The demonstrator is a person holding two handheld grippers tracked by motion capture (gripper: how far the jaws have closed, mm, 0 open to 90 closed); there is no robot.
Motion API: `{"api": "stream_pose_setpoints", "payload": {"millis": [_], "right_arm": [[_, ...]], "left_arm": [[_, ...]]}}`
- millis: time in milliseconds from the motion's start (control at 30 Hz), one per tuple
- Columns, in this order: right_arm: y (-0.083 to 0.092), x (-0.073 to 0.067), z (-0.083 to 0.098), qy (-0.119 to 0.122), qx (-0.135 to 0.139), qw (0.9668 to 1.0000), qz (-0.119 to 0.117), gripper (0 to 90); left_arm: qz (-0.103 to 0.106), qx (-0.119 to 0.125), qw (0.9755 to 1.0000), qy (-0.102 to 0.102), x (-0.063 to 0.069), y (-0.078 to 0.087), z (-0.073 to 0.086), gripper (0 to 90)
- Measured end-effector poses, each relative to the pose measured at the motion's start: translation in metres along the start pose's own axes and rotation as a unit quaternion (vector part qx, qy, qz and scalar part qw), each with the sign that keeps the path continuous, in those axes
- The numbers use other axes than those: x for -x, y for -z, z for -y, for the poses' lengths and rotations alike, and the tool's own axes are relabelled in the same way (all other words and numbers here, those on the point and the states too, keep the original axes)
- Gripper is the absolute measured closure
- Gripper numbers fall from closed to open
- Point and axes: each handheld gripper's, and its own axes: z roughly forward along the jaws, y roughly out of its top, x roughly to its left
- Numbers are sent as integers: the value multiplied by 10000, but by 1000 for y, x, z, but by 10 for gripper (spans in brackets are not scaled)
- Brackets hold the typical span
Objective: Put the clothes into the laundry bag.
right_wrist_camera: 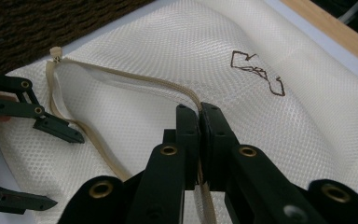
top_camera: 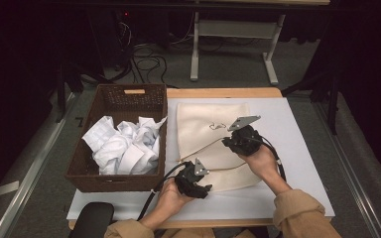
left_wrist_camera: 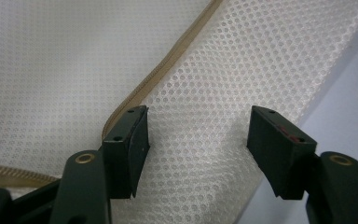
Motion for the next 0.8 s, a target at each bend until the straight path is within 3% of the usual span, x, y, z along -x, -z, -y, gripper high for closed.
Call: {"api": "stream_pose_setpoints", "payload": {"millis": [333,800], "right_arm": [[6,1,-21,-46,34,10000,53,873],[18,11,-28,-124,191,9997,84,873]], "left_arm": [[4,-24,10000,2,0,0,-1,390],[-25,-40,10000,17,0,0,-1,391]]}}
